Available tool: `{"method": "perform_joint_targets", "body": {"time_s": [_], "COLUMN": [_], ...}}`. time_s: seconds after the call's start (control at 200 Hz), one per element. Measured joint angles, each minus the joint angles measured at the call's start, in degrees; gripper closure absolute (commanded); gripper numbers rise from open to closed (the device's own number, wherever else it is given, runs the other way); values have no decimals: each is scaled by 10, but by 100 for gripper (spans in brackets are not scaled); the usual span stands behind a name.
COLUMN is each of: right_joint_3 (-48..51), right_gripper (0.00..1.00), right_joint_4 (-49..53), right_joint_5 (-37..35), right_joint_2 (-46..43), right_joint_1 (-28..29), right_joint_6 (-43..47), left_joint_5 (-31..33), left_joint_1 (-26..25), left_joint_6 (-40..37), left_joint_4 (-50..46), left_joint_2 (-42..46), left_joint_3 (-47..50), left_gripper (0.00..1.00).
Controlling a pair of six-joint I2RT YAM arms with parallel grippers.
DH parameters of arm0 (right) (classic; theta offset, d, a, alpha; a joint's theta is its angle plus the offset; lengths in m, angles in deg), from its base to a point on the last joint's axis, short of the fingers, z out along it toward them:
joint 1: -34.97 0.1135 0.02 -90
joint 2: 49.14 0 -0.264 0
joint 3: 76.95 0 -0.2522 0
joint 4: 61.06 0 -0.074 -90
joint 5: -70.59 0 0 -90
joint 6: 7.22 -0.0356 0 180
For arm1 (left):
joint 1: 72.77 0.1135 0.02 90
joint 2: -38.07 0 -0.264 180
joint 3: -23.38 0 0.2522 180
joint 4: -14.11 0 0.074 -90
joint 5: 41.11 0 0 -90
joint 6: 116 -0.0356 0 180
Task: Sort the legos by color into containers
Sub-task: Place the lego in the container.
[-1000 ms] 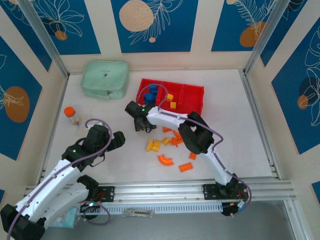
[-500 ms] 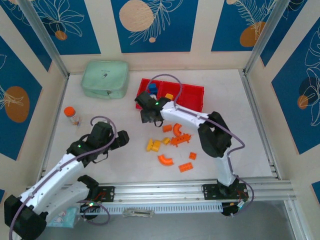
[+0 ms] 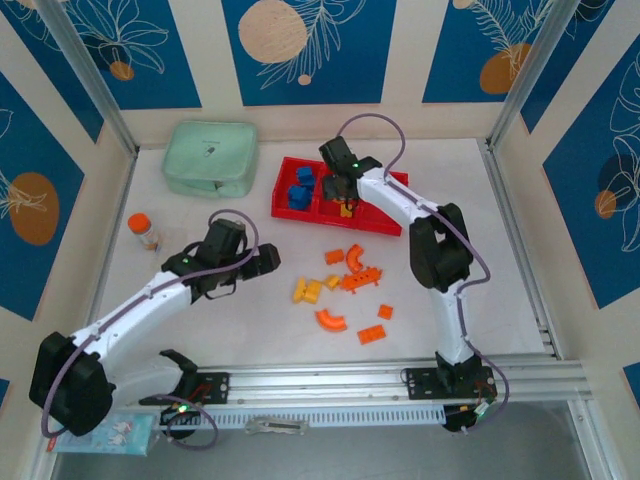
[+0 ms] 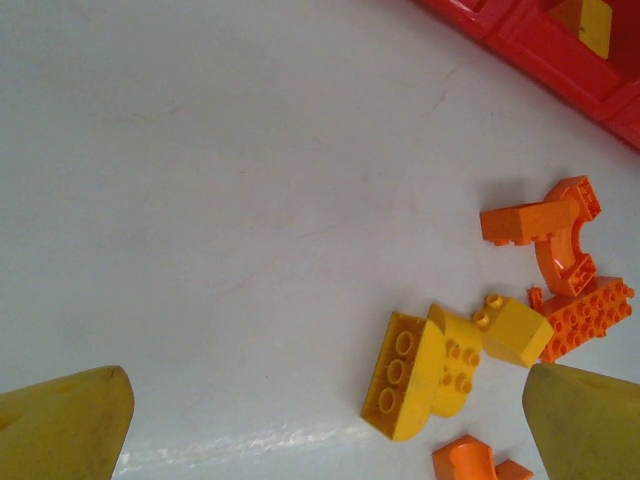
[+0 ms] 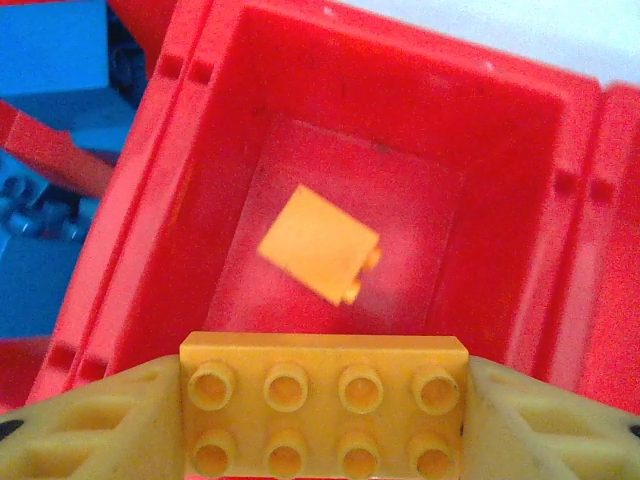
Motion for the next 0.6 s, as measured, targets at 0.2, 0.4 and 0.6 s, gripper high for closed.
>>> {"method": "perform_joint_targets", "body": {"time_s": [0.2, 0.4, 0.6], "right_joint_3": [-87, -73, 25], "right_gripper": [21, 19, 18], "right_joint_4": [13, 16, 13], "right_joint_5": [4, 9, 27], "right_joint_2": [63, 53, -35], "right_joint_1": [-10, -9, 3], "right_joint_6": [32, 41, 35], "left_joint_5": [-7, -9, -9], "left_joint_1": [0, 0, 0], "left_joint_6": [0, 0, 1], "left_joint_4": [13, 14, 13], "left_joint_2": [-27, -27, -4], "left_joint_3": [-19, -23, -20], "left_gripper": [1, 1, 1]}}
